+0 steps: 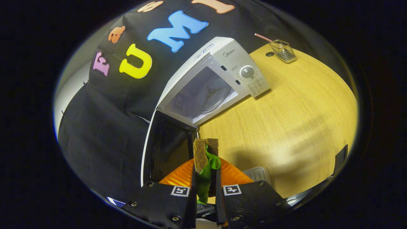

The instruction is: Open the microwave, put the food inside, and close the microwave door.

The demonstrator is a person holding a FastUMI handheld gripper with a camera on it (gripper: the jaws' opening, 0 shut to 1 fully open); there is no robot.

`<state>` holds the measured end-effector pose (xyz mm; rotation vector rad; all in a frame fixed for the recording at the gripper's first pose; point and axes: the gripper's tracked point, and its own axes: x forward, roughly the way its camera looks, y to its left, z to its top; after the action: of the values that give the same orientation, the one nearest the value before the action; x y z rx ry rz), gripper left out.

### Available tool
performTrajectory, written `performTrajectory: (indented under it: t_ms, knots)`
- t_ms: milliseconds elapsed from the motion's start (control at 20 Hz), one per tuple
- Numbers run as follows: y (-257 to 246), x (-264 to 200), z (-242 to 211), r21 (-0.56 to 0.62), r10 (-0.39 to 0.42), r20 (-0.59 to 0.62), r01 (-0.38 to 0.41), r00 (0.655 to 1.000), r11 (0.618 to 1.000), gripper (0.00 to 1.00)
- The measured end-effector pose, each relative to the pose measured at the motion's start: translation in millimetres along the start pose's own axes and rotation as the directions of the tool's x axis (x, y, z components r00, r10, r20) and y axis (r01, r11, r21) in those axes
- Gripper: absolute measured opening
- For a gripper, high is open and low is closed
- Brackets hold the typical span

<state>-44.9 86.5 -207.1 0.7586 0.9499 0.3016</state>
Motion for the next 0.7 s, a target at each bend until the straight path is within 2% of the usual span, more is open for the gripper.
performTrajectory:
  t_ms: [250,700]
  knots:
    - [28,33,14,0.057,0.035,0.099,-0.041,0.994,0.998,0.24]
    - [56,83,40,0.103,0.048,0.236,-0.074,0.97,0.992,0.24]
